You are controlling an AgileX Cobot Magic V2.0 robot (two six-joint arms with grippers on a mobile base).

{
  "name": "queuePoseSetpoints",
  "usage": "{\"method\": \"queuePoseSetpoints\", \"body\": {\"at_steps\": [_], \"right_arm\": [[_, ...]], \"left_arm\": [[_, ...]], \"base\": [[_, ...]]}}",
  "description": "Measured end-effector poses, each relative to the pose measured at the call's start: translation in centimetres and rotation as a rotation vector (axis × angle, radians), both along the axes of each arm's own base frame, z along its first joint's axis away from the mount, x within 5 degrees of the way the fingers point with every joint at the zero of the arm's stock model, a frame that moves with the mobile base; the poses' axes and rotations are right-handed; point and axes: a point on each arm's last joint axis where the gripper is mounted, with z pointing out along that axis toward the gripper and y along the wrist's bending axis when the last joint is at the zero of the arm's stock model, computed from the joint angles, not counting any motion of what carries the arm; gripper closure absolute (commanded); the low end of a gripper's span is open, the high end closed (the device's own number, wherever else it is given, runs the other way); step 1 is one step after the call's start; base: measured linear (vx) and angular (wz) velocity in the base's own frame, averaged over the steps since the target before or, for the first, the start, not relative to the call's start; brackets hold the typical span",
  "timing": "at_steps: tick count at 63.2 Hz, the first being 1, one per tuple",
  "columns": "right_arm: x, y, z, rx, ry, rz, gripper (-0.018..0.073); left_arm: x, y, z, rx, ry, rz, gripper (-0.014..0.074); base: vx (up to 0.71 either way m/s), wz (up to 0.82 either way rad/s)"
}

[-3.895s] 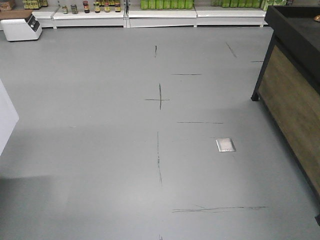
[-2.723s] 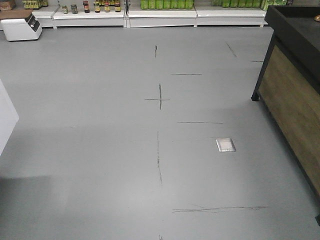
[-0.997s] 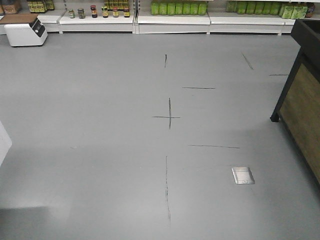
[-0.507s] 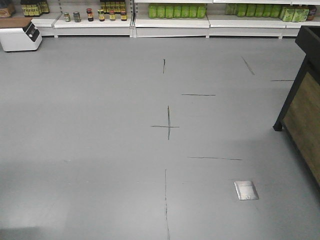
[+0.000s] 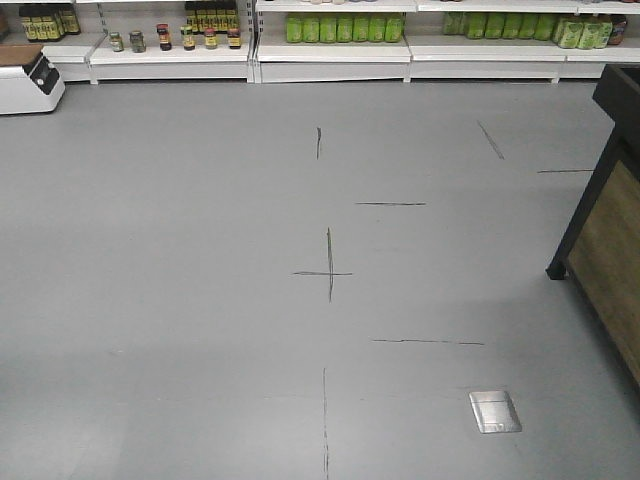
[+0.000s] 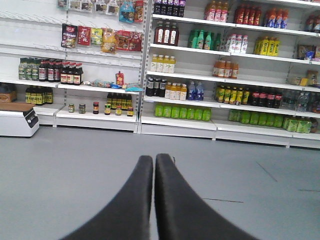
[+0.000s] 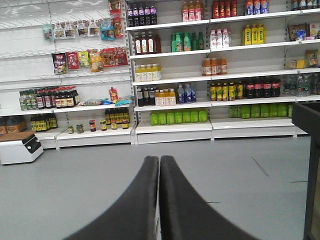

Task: Pick three apples into basket with both arms
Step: 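Drive the base forward across the floor toward the produce tables, then turn and drive the base up to the table holding the light-blue basket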

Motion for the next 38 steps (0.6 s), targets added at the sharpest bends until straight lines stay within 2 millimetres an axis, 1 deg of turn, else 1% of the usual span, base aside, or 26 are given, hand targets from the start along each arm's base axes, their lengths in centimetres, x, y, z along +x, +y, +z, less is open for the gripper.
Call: {"method": "queuePoseSetpoints", "body": {"at_steps": [20,38], "right_arm": [[0.0,0.0,0.0,0.0,0.0,0.0,0.0568],[0.0,0.0,0.0,0.0,0.0,0.0,0.0568]], "left_arm": [[0.0,0.0,0.0,0.0,0.0,0.0,0.0603],[0.0,0.0,0.0,0.0,0.0,0.0,0.0603]], "base": [[0.18,-0.09],[0.13,-0.27]]}}
